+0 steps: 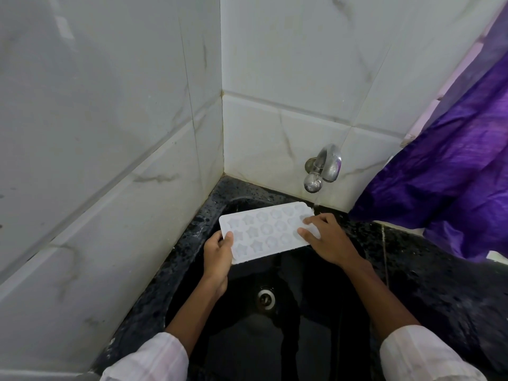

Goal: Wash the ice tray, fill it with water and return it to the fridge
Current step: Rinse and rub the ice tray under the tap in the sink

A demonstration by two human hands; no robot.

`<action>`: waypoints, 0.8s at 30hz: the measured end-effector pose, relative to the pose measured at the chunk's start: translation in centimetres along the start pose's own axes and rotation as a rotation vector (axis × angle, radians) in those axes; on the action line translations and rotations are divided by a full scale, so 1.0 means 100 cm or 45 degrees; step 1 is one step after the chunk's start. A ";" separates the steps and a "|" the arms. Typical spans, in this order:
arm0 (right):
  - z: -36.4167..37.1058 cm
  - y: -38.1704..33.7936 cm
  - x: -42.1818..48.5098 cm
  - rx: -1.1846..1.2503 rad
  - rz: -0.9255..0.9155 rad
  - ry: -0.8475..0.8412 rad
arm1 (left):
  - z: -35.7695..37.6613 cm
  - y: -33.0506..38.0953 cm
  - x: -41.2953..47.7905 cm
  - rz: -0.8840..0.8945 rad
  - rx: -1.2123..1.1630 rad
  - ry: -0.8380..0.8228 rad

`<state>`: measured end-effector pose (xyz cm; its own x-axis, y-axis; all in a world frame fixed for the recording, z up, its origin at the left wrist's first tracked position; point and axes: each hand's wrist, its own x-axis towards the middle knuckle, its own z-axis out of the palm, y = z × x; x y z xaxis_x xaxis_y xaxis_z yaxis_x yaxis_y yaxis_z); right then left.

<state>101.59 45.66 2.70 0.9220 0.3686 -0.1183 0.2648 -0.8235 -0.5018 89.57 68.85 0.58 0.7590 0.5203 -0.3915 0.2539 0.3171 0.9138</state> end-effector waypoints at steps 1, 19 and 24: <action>0.000 0.000 0.000 -0.017 -0.002 -0.003 | 0.000 0.000 0.000 0.005 0.000 -0.001; -0.002 -0.001 -0.003 -0.132 -0.012 -0.009 | 0.001 -0.001 -0.006 0.016 0.022 -0.010; -0.003 -0.003 -0.004 -0.122 -0.031 0.008 | 0.001 -0.002 -0.007 0.008 0.006 -0.009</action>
<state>101.20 45.58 3.16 0.9167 0.3864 -0.1018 0.3125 -0.8520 -0.4200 89.05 68.37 0.67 0.7647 0.5165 -0.3853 0.2522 0.3103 0.9166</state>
